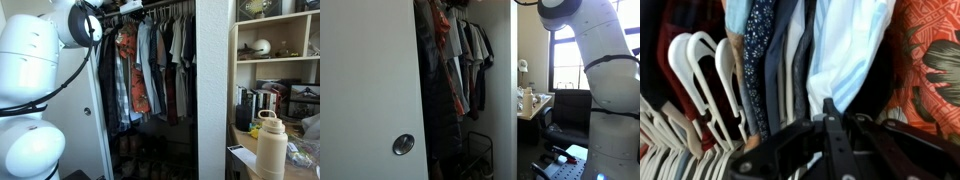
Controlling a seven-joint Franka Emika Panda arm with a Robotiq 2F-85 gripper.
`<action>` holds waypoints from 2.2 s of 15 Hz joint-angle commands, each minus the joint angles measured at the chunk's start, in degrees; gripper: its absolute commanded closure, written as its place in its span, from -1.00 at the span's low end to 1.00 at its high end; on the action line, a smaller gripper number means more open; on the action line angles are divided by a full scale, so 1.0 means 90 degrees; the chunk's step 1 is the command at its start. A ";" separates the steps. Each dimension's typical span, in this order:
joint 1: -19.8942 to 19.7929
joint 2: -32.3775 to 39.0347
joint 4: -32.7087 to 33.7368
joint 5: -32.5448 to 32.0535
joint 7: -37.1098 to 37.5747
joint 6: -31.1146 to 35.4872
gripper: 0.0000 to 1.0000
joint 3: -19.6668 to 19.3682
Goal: Take the light blue shirt out of the closet
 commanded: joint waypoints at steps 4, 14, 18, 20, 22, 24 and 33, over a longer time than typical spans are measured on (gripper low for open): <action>0.0021 0.0055 -0.0206 -0.0010 0.0120 0.0866 0.87 0.0001; -0.0128 -0.0096 -0.0641 0.0081 0.0215 0.1873 0.87 0.0029; -0.0227 -0.0184 -0.0802 0.0203 0.0245 0.2234 0.87 0.0058; -0.0289 -0.0242 -0.0902 0.0347 0.0258 0.2429 0.87 0.0066; -0.0356 -0.0308 -0.1015 0.0532 0.0329 0.2627 0.87 0.0061; -0.0408 -0.0394 -0.1155 0.0703 0.0477 0.2779 0.87 0.0028; -0.0606 -0.0752 -0.1702 0.1728 0.1103 0.2757 0.87 0.0055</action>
